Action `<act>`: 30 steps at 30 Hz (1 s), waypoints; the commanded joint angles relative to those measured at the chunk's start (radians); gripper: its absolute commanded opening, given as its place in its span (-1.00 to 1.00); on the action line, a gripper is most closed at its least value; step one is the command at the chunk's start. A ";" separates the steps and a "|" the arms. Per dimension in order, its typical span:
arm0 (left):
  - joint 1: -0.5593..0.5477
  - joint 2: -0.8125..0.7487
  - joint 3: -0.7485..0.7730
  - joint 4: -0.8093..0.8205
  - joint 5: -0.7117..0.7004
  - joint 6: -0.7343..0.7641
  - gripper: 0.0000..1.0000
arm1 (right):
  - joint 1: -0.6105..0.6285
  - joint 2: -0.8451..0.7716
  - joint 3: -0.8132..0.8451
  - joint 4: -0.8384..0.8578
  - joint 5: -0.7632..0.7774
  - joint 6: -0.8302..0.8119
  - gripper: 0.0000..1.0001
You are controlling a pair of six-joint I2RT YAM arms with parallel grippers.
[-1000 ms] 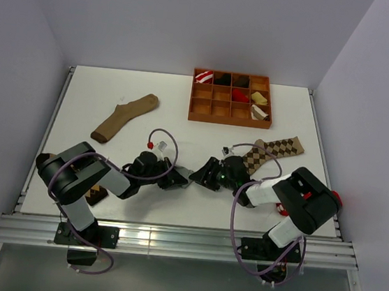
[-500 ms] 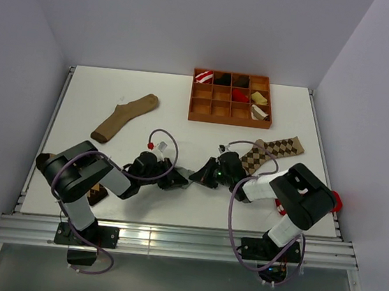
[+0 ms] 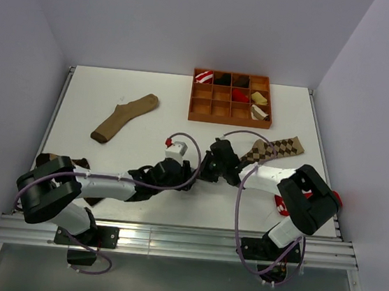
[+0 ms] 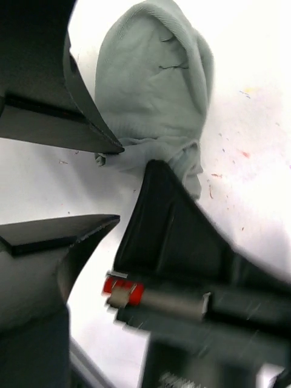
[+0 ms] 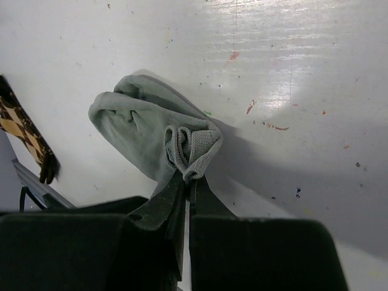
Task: Roll the socks
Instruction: Roll the sock at the center of the board.
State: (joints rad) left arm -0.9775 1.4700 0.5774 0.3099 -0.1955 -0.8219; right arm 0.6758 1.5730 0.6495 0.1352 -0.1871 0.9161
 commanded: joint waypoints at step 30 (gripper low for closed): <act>-0.299 0.342 0.214 -0.115 -0.581 0.369 -0.44 | 0.025 0.022 0.104 -0.175 -0.012 -0.020 -1.00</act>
State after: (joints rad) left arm -1.2728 1.7725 0.7624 0.2302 -0.7872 -0.4160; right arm 0.6899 1.5883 0.7341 -0.0425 -0.1841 0.8997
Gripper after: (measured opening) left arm 0.305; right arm 0.024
